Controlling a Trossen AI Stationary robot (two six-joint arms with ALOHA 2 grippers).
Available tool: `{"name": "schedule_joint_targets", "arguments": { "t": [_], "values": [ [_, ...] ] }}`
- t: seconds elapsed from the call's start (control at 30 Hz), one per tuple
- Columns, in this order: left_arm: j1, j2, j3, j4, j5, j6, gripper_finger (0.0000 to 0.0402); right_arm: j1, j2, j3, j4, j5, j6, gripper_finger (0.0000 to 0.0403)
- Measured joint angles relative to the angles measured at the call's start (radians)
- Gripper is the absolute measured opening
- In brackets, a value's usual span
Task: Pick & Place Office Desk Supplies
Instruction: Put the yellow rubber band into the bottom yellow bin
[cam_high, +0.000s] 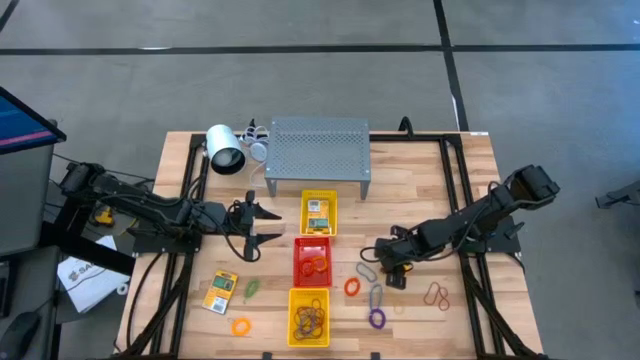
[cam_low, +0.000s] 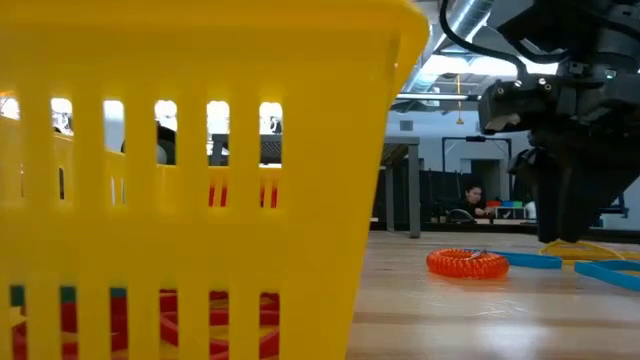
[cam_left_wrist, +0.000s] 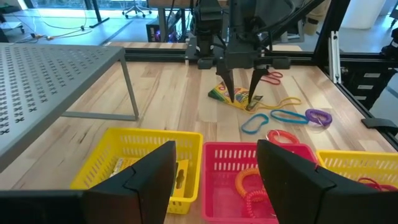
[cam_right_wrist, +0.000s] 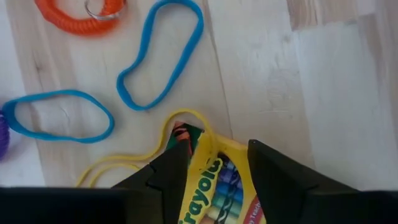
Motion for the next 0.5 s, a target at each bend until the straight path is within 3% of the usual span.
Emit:
{"name": "schedule_joint_targets", "arguments": {
  "t": [0.5],
  "values": [
    [0.0,0.0,0.0,0.0,0.001,0.0,0.0218,0.001,-0.001,0.0,-0.025,-0.015,0.001,0.0116]
  ]
}}
